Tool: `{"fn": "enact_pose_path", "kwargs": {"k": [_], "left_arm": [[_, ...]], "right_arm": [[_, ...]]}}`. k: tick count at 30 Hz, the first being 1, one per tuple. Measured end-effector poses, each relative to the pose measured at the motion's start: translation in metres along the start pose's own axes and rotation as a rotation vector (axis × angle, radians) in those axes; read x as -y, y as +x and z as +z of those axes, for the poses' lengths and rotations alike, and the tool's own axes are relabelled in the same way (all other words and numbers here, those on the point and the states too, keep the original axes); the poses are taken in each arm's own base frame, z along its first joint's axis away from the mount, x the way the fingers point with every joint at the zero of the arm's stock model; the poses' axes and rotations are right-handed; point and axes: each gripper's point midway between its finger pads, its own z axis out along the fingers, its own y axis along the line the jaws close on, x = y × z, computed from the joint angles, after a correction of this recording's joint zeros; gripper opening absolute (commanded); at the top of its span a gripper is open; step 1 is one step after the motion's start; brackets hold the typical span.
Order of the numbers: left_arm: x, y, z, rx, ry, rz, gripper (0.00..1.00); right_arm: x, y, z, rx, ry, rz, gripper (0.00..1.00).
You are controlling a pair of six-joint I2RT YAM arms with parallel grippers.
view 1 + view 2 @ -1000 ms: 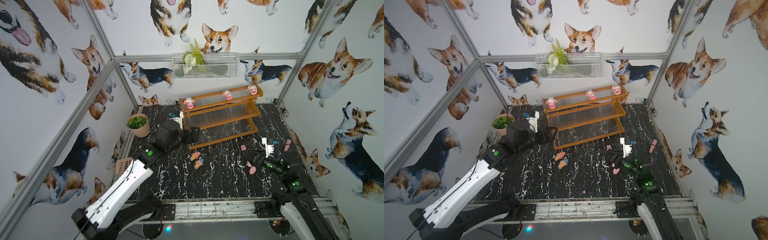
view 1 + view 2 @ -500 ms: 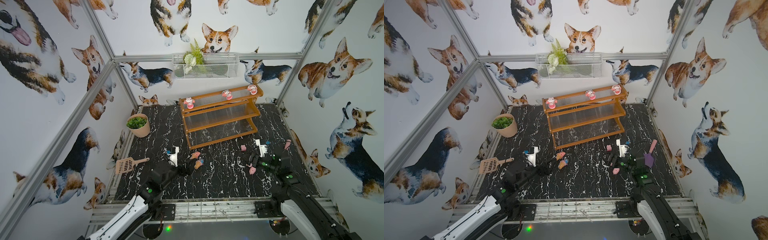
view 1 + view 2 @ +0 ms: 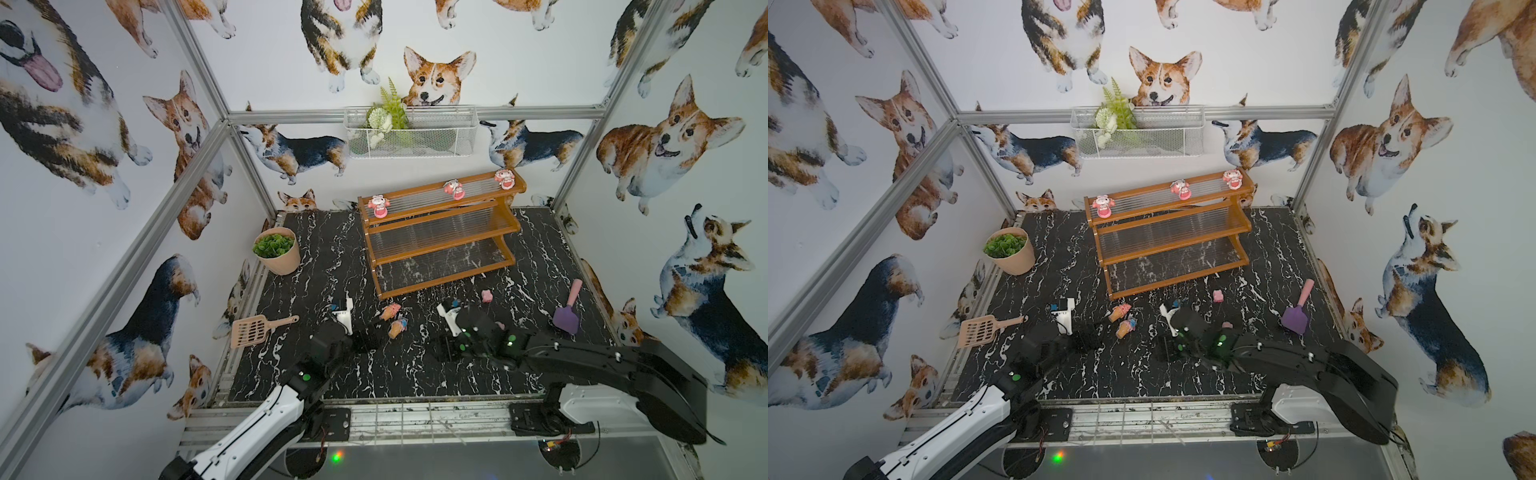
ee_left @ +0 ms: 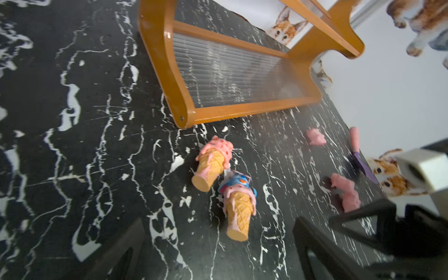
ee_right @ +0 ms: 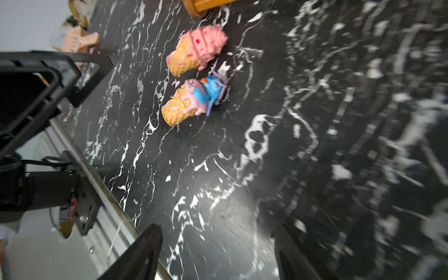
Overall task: Organize plastic toys on shelves
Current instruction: Pick up the plastic toy at the center of the board.
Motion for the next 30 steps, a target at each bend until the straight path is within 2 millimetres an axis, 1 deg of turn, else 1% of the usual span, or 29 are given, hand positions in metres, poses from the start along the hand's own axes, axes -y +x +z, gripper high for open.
{"fn": "enact_pose_path", "kwargs": {"k": [1, 3, 4, 7, 9, 11, 15, 19, 20, 23, 30], "left_arm": [[-0.006, -0.004, 0.0, 0.006, -0.019, -0.024, 1.0], [-0.016, -0.01, -0.001, 0.017, -0.042, -0.072, 1.0], [-0.024, -0.015, -0.002, 0.034, -0.07, -0.096, 1.0], [-0.038, -0.019, -0.007, 0.045, -0.111, -0.146, 1.0], [-0.044, -0.02, -0.01, 0.055, -0.129, -0.16, 1.0], [-0.045, -0.018, -0.012, 0.052, -0.134, -0.161, 1.0], [-0.048, -0.017, -0.016, 0.061, -0.146, -0.158, 1.0], [-0.048, -0.017, -0.018, 0.069, -0.141, -0.154, 1.0], [-0.048, -0.016, -0.019, 0.069, -0.141, -0.153, 1.0], [-0.048, -0.016, -0.019, 0.07, -0.14, -0.15, 1.0], [-0.048, -0.015, -0.019, 0.073, -0.137, -0.149, 1.0]], "right_arm": [[-0.011, -0.005, 0.012, 0.006, 0.013, -0.001, 0.78], [-0.023, -0.016, 0.028, 0.028, 0.042, 0.03, 0.8], [-0.028, -0.027, 0.039, 0.052, 0.072, 0.062, 0.81], [-0.031, -0.046, 0.056, 0.096, 0.177, 0.165, 0.82], [-0.034, -0.049, 0.061, 0.114, 0.228, 0.209, 0.83], [-0.034, -0.05, 0.064, 0.13, 0.286, 0.245, 0.82], [-0.027, -0.052, 0.068, 0.148, 0.415, 0.311, 0.82], [-0.02, -0.047, 0.068, 0.152, 0.51, 0.313, 0.81], [-0.02, -0.044, 0.068, 0.149, 0.526, 0.302, 0.81], [-0.02, -0.04, 0.072, 0.139, 0.552, 0.286, 0.75], [-0.016, -0.035, 0.083, 0.118, 0.58, 0.267, 0.73]]}}
